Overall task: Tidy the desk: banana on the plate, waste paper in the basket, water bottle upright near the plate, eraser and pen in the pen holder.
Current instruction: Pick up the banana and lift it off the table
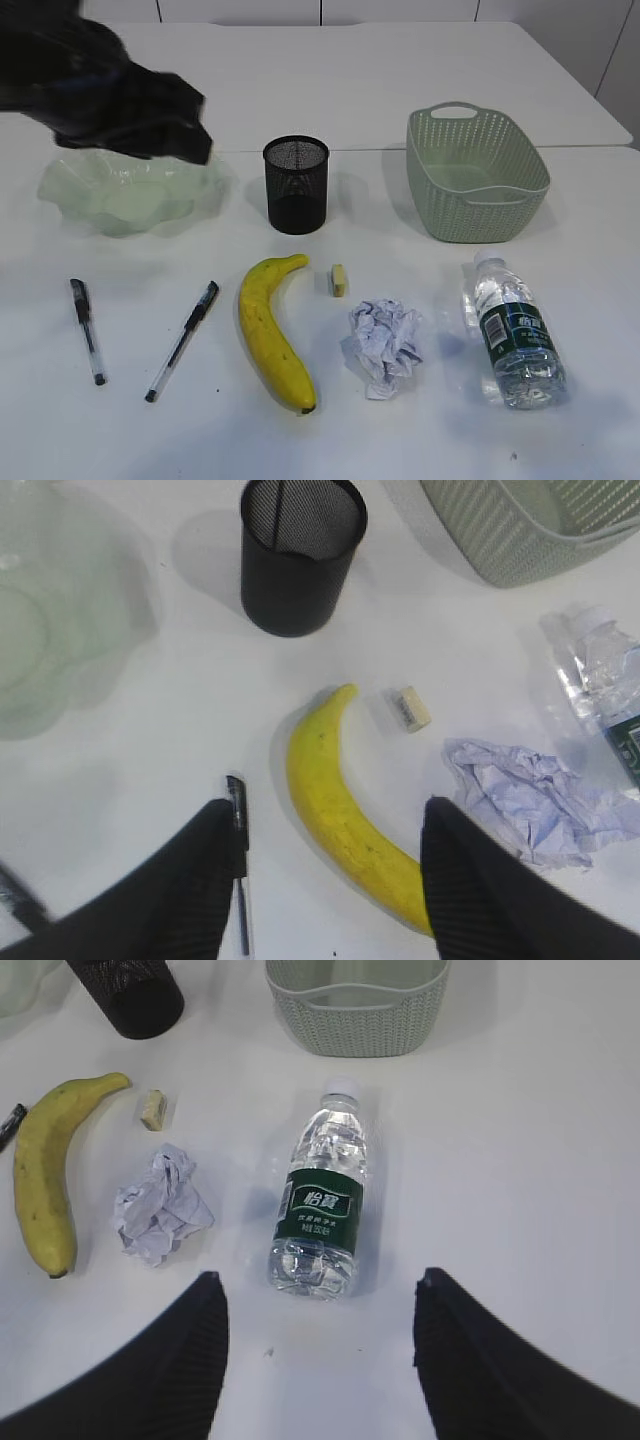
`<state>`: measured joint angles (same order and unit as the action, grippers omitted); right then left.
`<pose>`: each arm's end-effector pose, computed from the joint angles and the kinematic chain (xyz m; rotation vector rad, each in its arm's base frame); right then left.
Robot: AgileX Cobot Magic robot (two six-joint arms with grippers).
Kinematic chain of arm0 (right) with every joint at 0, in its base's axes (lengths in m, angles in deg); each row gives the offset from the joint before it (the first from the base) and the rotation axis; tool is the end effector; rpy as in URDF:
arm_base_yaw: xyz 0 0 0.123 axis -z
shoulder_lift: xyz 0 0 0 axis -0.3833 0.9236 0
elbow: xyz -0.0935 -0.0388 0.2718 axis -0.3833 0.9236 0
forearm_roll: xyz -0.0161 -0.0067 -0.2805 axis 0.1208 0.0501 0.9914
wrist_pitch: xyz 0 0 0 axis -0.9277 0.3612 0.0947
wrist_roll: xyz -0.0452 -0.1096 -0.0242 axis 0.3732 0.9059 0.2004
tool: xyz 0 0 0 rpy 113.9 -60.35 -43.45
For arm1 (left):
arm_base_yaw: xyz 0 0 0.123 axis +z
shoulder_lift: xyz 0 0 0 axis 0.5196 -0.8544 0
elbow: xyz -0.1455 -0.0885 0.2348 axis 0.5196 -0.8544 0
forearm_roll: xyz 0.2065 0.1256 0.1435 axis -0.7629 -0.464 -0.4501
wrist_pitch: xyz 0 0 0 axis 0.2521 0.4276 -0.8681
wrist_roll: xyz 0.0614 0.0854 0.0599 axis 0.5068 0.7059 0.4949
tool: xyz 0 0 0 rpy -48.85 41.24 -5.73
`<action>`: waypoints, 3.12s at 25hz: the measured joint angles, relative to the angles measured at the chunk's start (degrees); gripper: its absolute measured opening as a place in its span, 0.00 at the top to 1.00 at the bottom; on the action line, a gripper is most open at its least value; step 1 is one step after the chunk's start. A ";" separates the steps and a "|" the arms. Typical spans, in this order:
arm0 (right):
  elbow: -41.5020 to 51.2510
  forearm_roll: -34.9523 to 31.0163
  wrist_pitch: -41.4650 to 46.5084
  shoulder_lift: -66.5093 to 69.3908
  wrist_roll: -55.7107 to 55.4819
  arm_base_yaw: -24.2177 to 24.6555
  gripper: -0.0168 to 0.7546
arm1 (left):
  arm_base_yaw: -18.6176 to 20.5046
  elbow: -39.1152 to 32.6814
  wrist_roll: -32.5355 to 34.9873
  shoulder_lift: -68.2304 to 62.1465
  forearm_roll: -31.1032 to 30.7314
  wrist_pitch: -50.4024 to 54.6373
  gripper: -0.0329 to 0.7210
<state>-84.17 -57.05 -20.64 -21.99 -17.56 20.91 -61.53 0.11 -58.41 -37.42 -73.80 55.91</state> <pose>0.1650 0.0224 0.3161 -0.0637 2.3266 0.2036 0.3186 -0.1894 0.2935 0.3574 2.3832 -0.3947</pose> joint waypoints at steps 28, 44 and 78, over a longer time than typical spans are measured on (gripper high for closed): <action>0.00 0.33 0.00 0.00 0.04 0.00 0.41 | -5.41 5.41 -27.85 -28.36 -6.91 0.01 0.40; 0.00 0.06 0.10 0.00 0.04 0.00 0.41 | -5.41 9.77 -35.61 -32.46 -6.91 -0.10 0.29; 0.00 -0.30 0.10 0.00 0.13 0.00 0.41 | -5.41 9.77 -36.03 -36.13 -9.80 -1.46 0.33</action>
<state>-84.17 -57.35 -20.53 -21.99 -17.43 20.91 -66.94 9.88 -94.44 -73.55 -83.60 54.46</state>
